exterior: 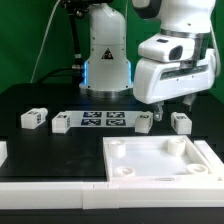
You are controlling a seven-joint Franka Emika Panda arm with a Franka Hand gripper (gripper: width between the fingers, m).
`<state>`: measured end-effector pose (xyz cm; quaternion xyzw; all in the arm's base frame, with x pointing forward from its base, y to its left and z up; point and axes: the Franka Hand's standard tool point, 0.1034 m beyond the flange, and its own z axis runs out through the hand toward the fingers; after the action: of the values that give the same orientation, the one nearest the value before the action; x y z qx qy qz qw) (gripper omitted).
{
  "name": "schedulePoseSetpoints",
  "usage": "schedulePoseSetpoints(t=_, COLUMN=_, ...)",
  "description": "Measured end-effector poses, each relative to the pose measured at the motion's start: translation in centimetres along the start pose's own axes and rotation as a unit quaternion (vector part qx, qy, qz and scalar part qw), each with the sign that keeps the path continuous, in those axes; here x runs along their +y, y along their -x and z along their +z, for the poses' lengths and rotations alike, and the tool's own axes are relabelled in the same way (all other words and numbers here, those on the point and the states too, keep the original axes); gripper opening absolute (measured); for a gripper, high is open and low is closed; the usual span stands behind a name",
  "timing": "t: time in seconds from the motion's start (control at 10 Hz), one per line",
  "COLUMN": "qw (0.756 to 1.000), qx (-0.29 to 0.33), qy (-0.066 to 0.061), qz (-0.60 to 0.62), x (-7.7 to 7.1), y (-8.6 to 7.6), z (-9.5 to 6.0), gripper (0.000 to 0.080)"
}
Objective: Assemble one leg
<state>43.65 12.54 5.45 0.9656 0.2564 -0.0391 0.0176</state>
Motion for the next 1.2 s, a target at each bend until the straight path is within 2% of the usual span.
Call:
schedulePoseSetpoints(t=0.3, qw=0.982, qx=-0.011, qy=-0.026, qz=0.185, x=-1.8, y=0.4, z=0.6, gripper=0.0649)
schedulePoseSetpoints(t=0.7, qw=0.982, qx=-0.023, qy=-0.026, qz=0.184, x=-1.8, y=0.4, z=0.5, gripper=0.0649)
schedulePoseSetpoints(t=0.8, qw=0.981, qx=-0.078, qy=-0.030, qz=0.174, x=-1.8, y=1.3, z=0.7, gripper=0.0649)
schedulePoseSetpoints(t=0.9, qw=0.975, qx=-0.132, qy=-0.035, qz=0.178, x=-2.3, y=1.2, z=0.8, gripper=0.0649)
schedulePoseSetpoints(t=1.0, qw=0.966, qx=-0.185, qy=-0.042, qz=0.177, x=-3.4, y=1.2, z=1.0, gripper=0.0649)
schedulePoseSetpoints(t=1.1, qw=0.954, qx=-0.224, qy=-0.058, qz=0.188, x=-4.0, y=1.4, z=1.1, gripper=0.0649)
schedulePoseSetpoints(t=1.2, qw=0.934, qx=-0.289, qy=-0.075, qz=0.194, x=-4.4, y=2.1, z=1.0, gripper=0.0649)
